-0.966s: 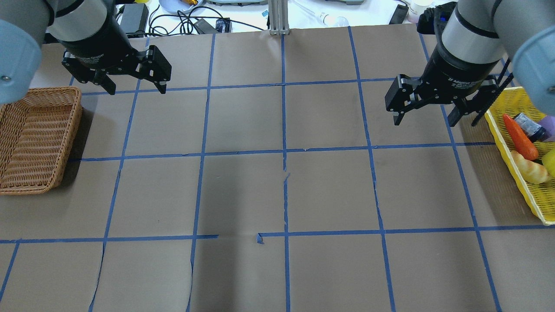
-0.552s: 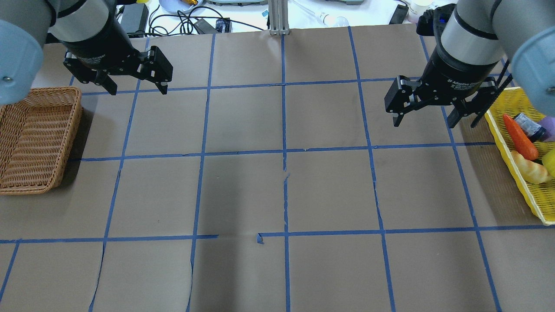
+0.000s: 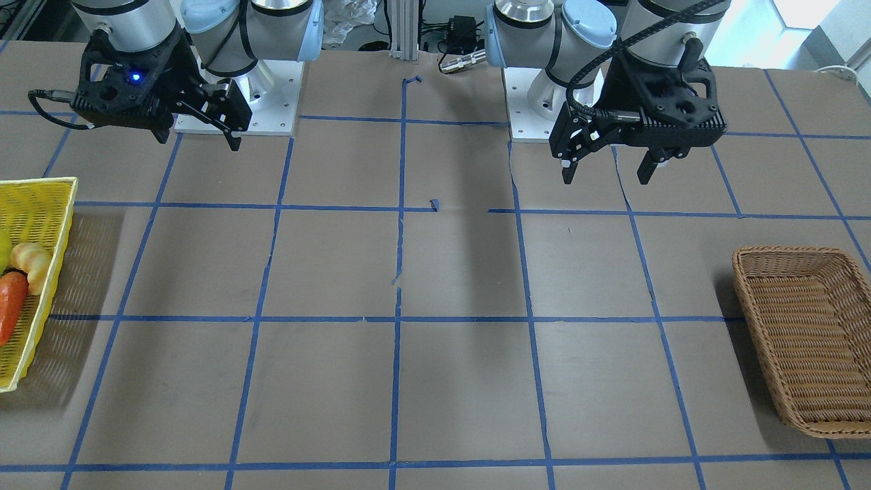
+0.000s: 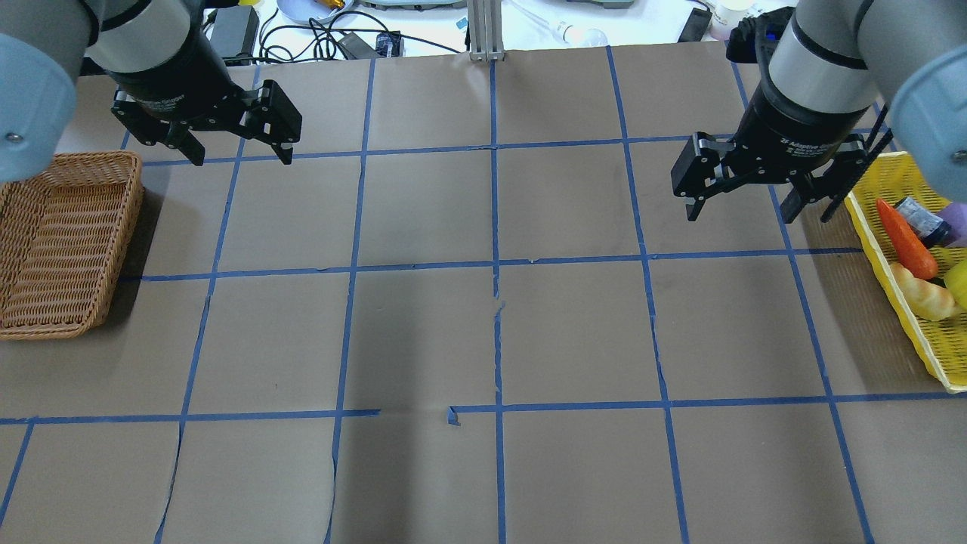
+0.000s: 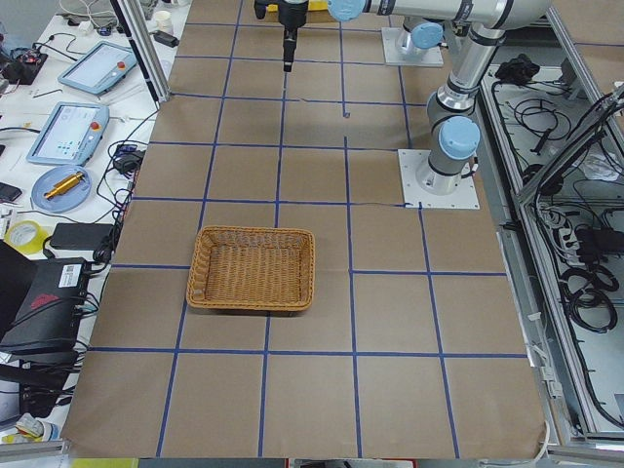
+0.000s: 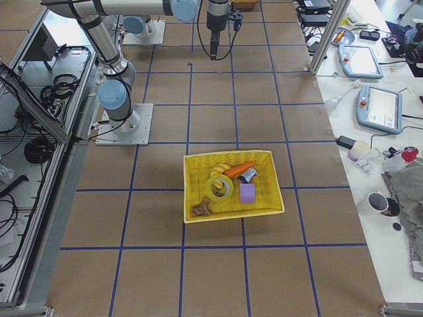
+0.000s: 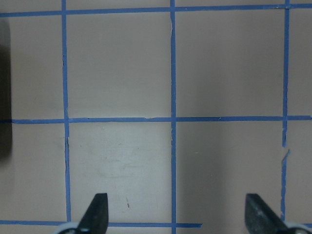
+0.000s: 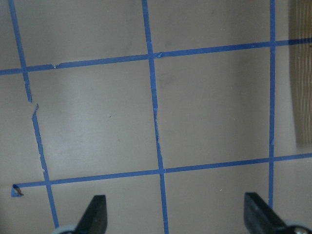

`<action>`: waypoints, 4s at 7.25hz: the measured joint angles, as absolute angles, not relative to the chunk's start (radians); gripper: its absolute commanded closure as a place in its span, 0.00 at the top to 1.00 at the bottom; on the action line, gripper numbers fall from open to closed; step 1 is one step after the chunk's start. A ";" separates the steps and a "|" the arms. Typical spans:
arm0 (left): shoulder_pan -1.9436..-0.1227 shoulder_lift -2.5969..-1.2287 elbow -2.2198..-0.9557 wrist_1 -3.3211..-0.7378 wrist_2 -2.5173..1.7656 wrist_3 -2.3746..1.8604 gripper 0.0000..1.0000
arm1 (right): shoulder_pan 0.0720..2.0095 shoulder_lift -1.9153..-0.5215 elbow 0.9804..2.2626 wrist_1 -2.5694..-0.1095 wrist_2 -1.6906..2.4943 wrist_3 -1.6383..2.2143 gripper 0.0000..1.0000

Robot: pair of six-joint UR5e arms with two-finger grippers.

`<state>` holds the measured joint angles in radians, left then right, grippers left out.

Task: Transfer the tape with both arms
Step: 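Reach the right gripper down into the yellow basket over the tape roll, then grasp the clear tape roll with the right gripper and lift it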

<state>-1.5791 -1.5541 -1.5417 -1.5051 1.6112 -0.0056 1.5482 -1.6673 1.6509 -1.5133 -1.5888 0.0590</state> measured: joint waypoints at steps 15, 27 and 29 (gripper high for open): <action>-1.579 -1.564 -1.527 -1.505 1.608 -0.006 1.00 | 0.735 -1.132 1.660 -1.911 -1.600 -1.009 0.20; -1.575 -1.563 -1.526 -1.504 1.609 -0.005 1.00 | 1.018 -1.410 1.681 -1.750 -1.614 -0.686 0.00; -1.574 -1.564 -1.526 -1.504 1.609 -0.005 1.00 | 1.233 -1.431 1.682 -1.748 -1.598 -0.399 0.00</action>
<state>-1.5741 -1.5636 -1.5258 -1.5042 1.6091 -0.0046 1.2325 -1.4310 1.6817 -1.7477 -1.5982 -0.3992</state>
